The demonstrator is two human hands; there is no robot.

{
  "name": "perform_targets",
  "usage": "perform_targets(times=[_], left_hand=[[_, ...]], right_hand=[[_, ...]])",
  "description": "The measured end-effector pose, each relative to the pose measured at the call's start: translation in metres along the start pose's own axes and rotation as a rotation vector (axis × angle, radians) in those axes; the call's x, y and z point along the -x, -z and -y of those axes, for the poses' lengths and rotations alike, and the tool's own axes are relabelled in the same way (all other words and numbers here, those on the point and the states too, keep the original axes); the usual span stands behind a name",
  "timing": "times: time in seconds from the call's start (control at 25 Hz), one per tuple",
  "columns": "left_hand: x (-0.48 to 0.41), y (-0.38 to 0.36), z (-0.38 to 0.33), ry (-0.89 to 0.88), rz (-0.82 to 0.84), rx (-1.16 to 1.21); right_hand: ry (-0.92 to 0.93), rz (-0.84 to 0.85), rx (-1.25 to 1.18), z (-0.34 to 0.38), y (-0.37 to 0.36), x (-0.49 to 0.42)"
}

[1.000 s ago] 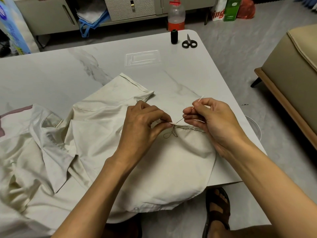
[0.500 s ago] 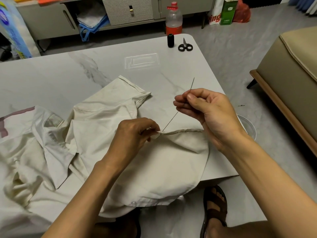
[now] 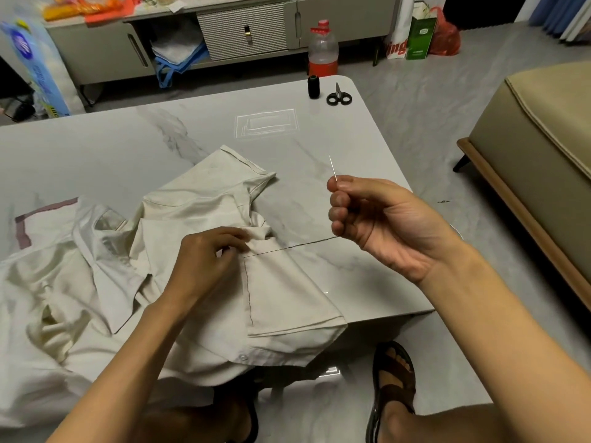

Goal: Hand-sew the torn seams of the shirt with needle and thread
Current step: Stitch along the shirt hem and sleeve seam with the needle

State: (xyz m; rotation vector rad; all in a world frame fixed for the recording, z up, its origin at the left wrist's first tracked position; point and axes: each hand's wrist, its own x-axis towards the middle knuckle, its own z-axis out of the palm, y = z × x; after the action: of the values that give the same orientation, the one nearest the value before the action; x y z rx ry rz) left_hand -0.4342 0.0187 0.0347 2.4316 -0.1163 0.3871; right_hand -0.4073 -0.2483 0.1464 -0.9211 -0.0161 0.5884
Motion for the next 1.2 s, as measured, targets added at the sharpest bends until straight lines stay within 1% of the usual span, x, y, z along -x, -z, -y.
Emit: perform_targets(times=[0.16,0.32,0.44,0.52,0.6,0.72,0.88,1.08,1.2], left_hand=[[0.001,0.001,-0.014,0.234,0.005,0.103],[0.011,0.0,-0.027,0.377,-0.006,0.212],[0.017,0.001,-0.029,0.51,0.076,0.262],[0.016,-0.001,-0.028,0.502,0.103,0.221],[0.013,-0.003,-0.026,0.466,0.091,0.175],[0.011,-0.008,-0.026,0.442,0.051,0.166],[0.012,-0.01,-0.027,0.45,0.031,0.174],[0.008,-0.008,-0.026,0.506,0.071,0.242],[0.005,-0.006,-0.021,0.532,0.119,0.314]], right_hand=[[-0.042,0.026,-0.057,0.001,0.003,0.001],[-0.009,-0.024,0.085,-0.008,0.002,-0.008],[0.015,-0.054,0.183,-0.013,-0.004,-0.01],[0.022,-0.035,0.237,-0.014,-0.01,-0.007],[0.023,-0.002,0.263,-0.013,-0.017,-0.002],[0.028,0.046,0.234,-0.006,-0.024,0.008],[-0.014,0.099,0.198,0.001,-0.026,0.016],[-0.049,0.057,0.244,-0.007,-0.015,0.009],[-0.009,0.008,0.4,-0.017,-0.008,-0.002]])
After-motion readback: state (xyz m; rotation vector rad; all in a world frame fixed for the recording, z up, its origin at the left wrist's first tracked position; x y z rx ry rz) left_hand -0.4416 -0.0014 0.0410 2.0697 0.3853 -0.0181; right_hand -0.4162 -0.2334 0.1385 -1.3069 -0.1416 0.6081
